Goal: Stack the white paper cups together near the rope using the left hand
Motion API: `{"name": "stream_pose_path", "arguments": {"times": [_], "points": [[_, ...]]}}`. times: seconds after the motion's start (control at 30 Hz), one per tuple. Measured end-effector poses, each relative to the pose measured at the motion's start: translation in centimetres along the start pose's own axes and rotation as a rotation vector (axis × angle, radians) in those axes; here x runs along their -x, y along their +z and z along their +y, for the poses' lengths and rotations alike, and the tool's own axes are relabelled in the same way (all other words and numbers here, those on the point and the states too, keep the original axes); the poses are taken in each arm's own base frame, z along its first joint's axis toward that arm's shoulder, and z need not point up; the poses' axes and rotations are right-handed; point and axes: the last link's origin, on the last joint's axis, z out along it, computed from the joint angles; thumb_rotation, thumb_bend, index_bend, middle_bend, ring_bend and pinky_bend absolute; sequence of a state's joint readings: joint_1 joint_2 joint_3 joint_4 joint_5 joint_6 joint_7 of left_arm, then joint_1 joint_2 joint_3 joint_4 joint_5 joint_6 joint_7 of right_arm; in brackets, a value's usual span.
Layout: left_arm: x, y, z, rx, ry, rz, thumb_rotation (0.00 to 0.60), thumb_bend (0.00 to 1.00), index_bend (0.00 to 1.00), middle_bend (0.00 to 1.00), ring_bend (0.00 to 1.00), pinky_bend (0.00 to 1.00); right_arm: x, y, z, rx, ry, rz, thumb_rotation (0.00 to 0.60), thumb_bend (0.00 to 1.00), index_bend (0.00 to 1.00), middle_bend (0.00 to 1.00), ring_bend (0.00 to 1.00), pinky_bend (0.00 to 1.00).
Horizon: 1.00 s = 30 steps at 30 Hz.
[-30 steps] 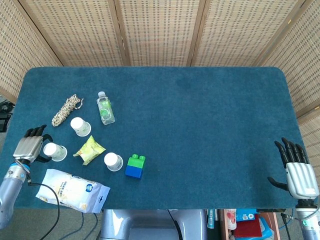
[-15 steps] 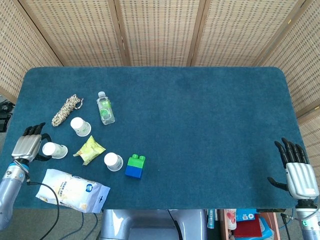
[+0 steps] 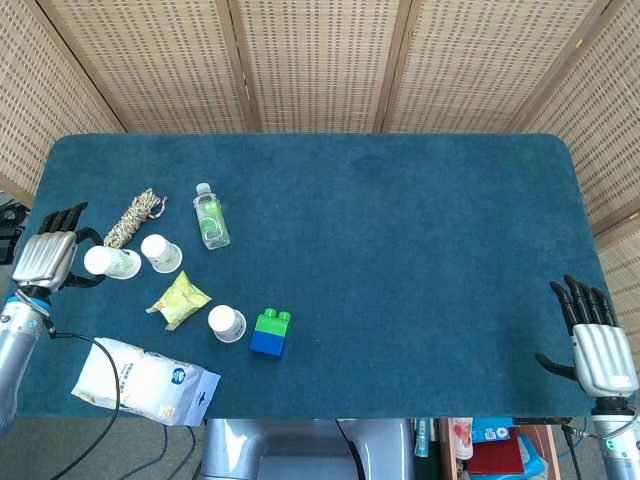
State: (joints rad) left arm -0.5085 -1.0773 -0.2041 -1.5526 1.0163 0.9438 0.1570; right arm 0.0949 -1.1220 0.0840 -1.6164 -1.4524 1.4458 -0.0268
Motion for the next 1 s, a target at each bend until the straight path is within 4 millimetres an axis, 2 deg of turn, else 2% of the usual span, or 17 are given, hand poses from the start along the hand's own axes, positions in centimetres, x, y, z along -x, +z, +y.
{"name": "stream_pose_path", "arguments": {"times": [0.2, 0.43, 0.7, 1.0], "points": [[-1.3, 1.5, 1.2, 0.008, 0.046, 0.020, 0.600, 0.22, 0.47, 0.00, 0.00, 0.00, 0.1, 0.1, 0.2, 0.005, 0.004, -0.006, 0.600, 0.00, 0.00, 0.00, 0.00, 0.00], [-1.8, 3.5, 2.4, -0.002, 0.052, 0.021, 0.600, 0.22, 0.47, 0.00, 0.00, 0.00, 0.2, 0.4, 0.5, 0.017, 0.009, -0.012, 0.600, 0.00, 0.00, 0.00, 0.00, 0.00], [-1.4, 5.4, 4.0, 0.008, 0.044, -0.019, 0.600, 0.22, 0.47, 0.00, 0.00, 0.00, 0.3, 0.6, 0.7, 0.027, 0.011, -0.016, 0.600, 0.00, 0.00, 0.00, 0.00, 0.00], [-0.7, 6.3, 5.2, 0.016, 0.054, -0.063, 0.600, 0.22, 0.47, 0.00, 0.00, 0.00, 0.5, 0.9, 1.0, 0.038, 0.014, -0.021, 0.600, 0.00, 0.00, 0.00, 0.00, 0.00]]}}
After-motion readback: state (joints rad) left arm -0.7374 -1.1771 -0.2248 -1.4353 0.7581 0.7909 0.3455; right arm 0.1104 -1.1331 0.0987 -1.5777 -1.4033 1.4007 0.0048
